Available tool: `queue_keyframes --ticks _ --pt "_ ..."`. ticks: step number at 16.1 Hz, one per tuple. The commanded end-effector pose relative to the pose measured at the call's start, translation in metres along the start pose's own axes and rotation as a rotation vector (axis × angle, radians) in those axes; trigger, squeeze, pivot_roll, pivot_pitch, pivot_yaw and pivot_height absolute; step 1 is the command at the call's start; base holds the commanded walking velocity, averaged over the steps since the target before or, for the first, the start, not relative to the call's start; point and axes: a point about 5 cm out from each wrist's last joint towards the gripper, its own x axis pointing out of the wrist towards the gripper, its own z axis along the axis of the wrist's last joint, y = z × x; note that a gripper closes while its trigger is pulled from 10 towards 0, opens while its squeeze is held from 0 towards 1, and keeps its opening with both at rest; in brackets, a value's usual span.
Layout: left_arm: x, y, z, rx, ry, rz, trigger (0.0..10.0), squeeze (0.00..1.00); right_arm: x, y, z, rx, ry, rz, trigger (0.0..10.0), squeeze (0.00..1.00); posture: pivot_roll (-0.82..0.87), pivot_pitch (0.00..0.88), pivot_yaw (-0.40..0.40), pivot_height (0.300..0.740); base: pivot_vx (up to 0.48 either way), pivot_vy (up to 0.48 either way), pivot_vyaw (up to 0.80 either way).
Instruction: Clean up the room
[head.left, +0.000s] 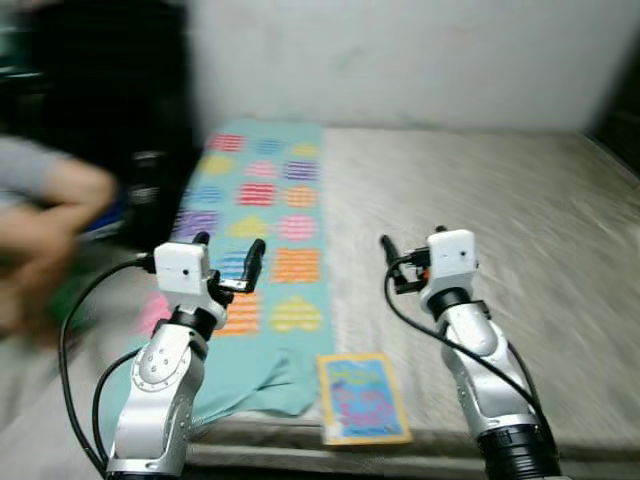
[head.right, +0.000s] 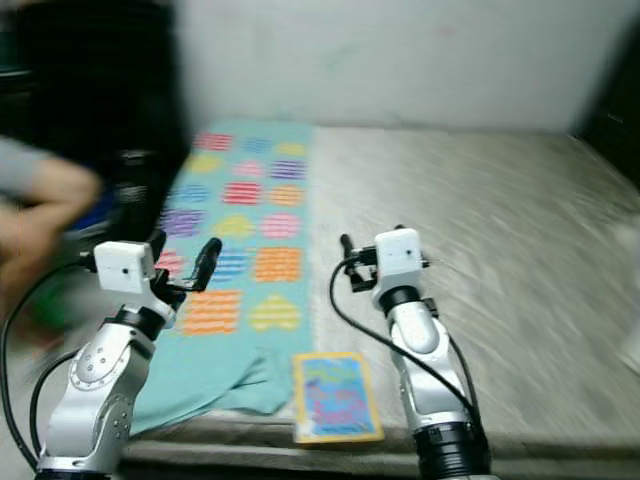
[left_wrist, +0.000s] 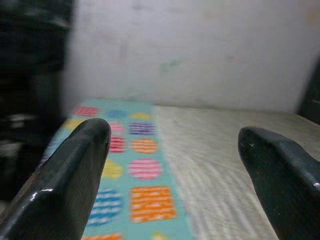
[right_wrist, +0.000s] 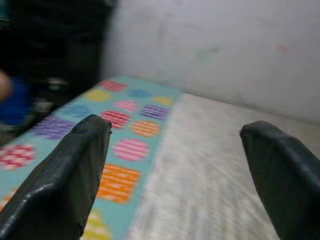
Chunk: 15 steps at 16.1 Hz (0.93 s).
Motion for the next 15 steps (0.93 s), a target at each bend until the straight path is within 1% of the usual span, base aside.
queue_keyframes --ticks 1,9,14,15 --pt "-0.0007 0.003 0.0003 0.013 0.008 0.018 10.0 0.0 0.0023 0.0013 0.0065 0.002 -0.025 0.011 10.0 0.0 -0.01 0.0 -0.011 0.74 0.0 -0.307 0.0" --pt "-0.0008 0.0012 -0.0005 0.008 0.006 0.015 10.0 0.0 0.0024 0.0006 0.006 -0.006 -0.022 0.021 10.0 0.0 -0.01 0.0 -0.019 0.74 0.0 0.0 0.0" --pt "-0.0008 0.0004 -0.0011 0.006 0.008 0.009 10.0 0.0 0.0016 -0.0009 0.0063 0.005 -0.028 0.012 10.0 0.0 -0.01 0.0 -0.018 0.74 0.0 -0.301 0.0" --pt "-0.0008 0.0005 -0.0012 0.011 0.007 0.012 10.0 0.0 0.0012 -0.0024 0.0071 0.008 -0.033 0.009 10.0 0.0 -0.01 0.0 -0.017 0.74 0.0 0.0 0.0"
